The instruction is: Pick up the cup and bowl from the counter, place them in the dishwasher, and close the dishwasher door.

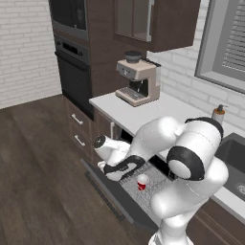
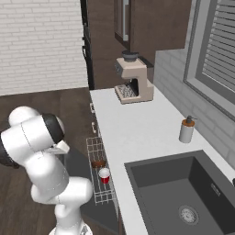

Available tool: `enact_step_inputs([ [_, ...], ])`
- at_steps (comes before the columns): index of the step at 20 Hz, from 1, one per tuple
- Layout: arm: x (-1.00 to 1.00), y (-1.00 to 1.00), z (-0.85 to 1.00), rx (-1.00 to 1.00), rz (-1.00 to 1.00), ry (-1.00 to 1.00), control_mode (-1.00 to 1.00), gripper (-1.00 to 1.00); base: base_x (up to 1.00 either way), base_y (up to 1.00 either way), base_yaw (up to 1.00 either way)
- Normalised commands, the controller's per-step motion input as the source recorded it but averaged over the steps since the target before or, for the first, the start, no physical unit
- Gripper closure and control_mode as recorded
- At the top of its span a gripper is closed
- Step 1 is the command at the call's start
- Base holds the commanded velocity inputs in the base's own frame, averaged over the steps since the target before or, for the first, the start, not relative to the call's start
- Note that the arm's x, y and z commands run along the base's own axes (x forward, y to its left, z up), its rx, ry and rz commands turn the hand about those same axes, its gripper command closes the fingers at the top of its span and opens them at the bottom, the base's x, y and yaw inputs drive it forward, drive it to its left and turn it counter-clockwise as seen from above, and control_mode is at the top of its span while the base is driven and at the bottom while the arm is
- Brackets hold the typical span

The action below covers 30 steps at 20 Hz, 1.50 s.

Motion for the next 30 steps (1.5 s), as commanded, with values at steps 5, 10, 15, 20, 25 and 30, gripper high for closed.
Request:
enact_step_inputs([
  [5, -0.31, 0.96, 0.56, -0.21, 0.0, 0.02, -1.0, -1.0, 0.0, 0.0, 0.0],
  [10, -0.23, 0.84, -0.08, -0.43, 0.0, 0.0, -1.0, -1.0, 0.0, 0.0, 0.0],
  [15, 0.0, 0.7, -0.48, -0.48, 0.0, 0.0, -1.0, -1.0, 0.0, 0.0, 0.0],
  [20, 0.07, 0.6, -0.62, -0.41, 0.0, 0.03, -1.0, -1.0, 0.0, 0.0, 0.0],
  [25, 0.19, 0.52, -0.73, -0.29, 0.0, 0.07, -1.0, -1.0, 0.0, 0.0, 0.0],
  [30, 0.16, 0.7, -0.66, -0.13, 0.01, 0.18, -1.0, -1.0, 0.0, 0.0, 0.0],
])
